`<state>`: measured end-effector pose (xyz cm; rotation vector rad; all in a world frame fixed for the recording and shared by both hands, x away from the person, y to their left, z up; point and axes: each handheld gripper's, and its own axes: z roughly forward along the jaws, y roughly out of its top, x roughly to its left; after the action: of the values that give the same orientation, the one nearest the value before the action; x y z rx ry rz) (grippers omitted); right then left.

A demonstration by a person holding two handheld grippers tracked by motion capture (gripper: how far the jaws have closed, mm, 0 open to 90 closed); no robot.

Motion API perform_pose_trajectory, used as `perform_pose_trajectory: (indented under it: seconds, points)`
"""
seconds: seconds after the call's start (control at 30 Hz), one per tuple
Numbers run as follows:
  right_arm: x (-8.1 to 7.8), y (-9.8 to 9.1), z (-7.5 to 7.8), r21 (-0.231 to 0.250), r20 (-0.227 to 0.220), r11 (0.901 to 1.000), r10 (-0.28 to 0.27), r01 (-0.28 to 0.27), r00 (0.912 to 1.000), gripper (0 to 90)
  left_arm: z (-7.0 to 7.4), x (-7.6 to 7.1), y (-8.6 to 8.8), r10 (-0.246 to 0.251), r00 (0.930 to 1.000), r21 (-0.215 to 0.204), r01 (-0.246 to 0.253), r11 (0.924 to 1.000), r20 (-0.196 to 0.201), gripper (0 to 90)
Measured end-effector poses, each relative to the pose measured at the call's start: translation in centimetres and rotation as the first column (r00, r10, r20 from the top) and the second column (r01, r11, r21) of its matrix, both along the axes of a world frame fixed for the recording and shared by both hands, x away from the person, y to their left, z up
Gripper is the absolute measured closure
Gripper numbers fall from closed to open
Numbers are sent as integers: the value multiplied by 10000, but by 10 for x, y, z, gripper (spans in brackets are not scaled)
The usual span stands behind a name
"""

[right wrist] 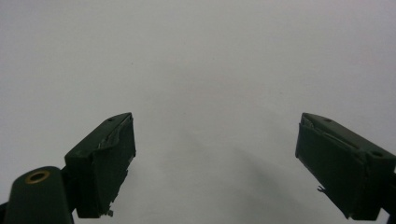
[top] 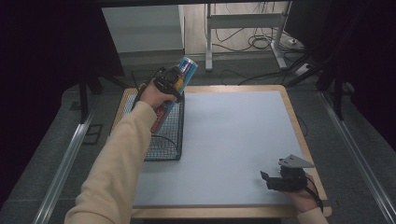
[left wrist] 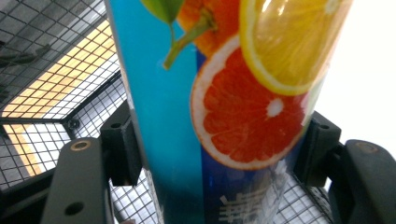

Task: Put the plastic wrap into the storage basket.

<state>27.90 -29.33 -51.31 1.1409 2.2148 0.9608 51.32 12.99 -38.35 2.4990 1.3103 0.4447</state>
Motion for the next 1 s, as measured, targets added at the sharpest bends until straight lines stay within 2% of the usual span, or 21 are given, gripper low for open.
perform_pose_trajectory:
  seconds: [0.23,0.37,0.5,0.67,0.83,1.0]
  points:
    - [0,0,0,-8,10,10000,1,-1,10000,122,-10,9,6,406,9992,49,-406,9992,-9,320]
    - [0,0,0,-7,2,10000,-15,15,10000,122,-17,14,7,513,9987,326,-510,9982,-65,320]
    - [0,1,-1,-26,-10,10000,-26,26,10000,121,-25,20,8,539,9984,590,-528,9969,-167,320]
    - [1,0,-1,-40,-23,10000,-43,43,10000,122,-31,25,9,601,9976,558,-581,9967,-354,320]
    - [1,0,-1,-53,-11,10000,-22,22,10000,122,-36,28,5,560,9971,890,-512,9947,-512,320]
    - [0,1,0,-20,-13,10000,-6,6,10000,122,-39,32,2,688,9962,997,-633,9930,-530,320]
